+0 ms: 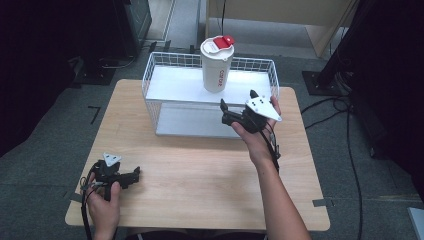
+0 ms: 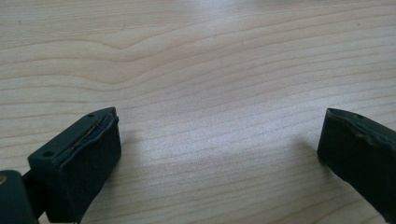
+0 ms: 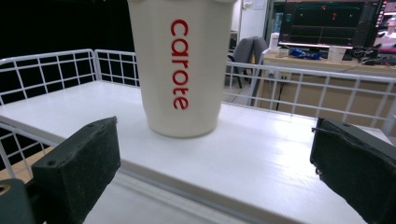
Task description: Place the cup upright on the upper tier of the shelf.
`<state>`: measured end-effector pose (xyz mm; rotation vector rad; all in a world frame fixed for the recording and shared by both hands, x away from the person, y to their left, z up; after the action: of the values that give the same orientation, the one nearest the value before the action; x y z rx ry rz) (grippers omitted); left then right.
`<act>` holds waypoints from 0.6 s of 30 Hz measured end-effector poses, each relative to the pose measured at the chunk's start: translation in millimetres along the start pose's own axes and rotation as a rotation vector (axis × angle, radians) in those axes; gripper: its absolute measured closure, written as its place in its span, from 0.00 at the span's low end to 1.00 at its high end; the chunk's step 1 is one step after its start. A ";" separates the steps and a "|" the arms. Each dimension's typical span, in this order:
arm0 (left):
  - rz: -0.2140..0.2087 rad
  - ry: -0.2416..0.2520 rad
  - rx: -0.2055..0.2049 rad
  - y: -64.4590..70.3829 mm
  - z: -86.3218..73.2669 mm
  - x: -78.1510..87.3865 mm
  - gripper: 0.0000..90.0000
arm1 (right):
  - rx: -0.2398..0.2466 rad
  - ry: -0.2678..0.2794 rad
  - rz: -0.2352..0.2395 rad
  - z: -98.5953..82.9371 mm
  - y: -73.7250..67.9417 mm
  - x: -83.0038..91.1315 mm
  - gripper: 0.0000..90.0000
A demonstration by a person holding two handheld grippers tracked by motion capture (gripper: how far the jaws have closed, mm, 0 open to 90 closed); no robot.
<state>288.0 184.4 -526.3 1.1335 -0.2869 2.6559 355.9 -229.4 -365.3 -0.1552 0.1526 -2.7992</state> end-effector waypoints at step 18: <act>0.000 0.001 0.002 0.1 -0.1 -0.1 0.00 | 0.021 -0.046 -0.034 -40.2 29.4 51.2 0.02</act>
<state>288.0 184.3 -526.4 1.1327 -0.2843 2.6569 312.2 -270.6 -404.1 -0.2187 0.1102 -2.8275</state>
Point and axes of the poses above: each handheld gripper's, and its own axes: x roughly backward along the jaws, z roughly out of its top, y roughly to its right, the point moved 1 cm from there along -x, roughly forward along the jaws, and after that the axes turned 6 degrees about -x, right-handed, at the moved point
